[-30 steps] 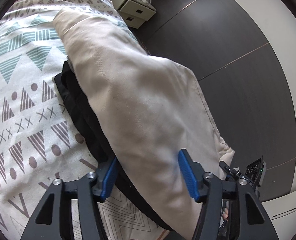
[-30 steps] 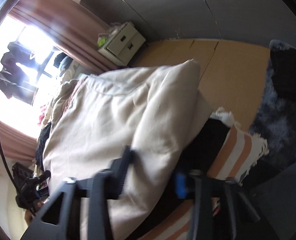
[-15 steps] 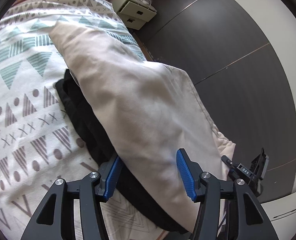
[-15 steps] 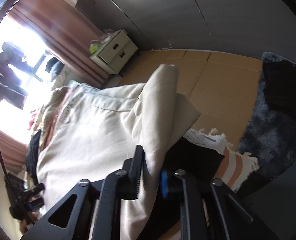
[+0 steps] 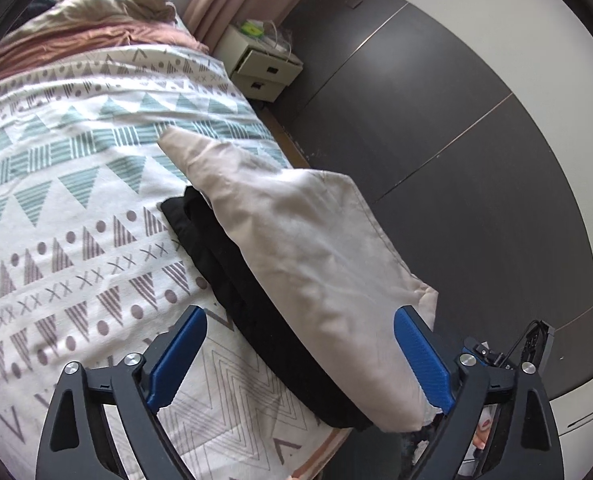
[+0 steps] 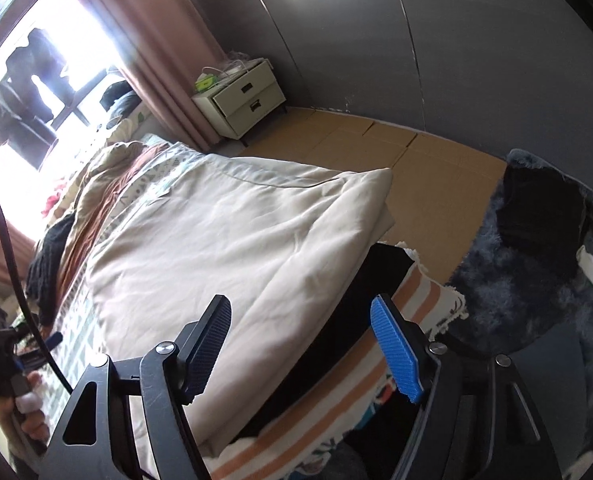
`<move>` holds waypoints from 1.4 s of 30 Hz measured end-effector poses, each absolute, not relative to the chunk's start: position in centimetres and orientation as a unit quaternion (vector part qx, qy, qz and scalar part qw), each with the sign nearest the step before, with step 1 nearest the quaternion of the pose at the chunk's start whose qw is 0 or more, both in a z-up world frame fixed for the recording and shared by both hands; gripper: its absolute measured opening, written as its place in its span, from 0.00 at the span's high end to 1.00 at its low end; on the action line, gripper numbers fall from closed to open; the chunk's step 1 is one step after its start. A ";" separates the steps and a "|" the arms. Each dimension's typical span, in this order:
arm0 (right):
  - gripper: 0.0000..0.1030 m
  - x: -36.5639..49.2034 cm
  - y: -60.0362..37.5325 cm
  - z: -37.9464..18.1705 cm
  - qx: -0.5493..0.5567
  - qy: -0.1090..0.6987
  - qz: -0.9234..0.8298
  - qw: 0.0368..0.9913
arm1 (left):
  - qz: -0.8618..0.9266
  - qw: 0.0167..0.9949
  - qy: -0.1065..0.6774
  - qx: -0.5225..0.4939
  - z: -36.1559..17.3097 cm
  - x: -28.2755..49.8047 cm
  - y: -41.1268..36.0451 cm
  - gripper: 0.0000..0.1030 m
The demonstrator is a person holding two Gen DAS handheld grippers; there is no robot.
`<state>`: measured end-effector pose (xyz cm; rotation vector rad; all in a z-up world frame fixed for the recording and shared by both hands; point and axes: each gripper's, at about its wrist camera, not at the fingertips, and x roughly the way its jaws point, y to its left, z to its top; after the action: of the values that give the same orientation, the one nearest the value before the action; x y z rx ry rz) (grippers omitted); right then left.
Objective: Fold large clothes
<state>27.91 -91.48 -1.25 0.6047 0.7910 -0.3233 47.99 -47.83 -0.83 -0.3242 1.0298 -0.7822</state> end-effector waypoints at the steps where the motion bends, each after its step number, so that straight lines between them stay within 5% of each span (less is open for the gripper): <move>1: 0.21 27.5 -90.9 -0.6 0.284 0.377 -0.154 0.868 | -0.362 0.790 0.473 -0.149 -0.4 47.5 -47.3 0.06; 14: 0.02 22.5 -81.9 6.1 0.217 0.345 -0.146 0.901 | -0.352 0.840 0.390 -0.134 5.3 40.5 -38.3 0.00; 42: 0.00 10.7 -63.2 9.1 0.157 0.257 -0.163 0.940 | -0.271 0.936 0.222 -0.048 10.3 19.3 -17.1 0.00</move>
<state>10.70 -63.18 9.07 0.3206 0.5238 -0.3335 19.32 -17.08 10.28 -0.0980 0.4531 -0.5535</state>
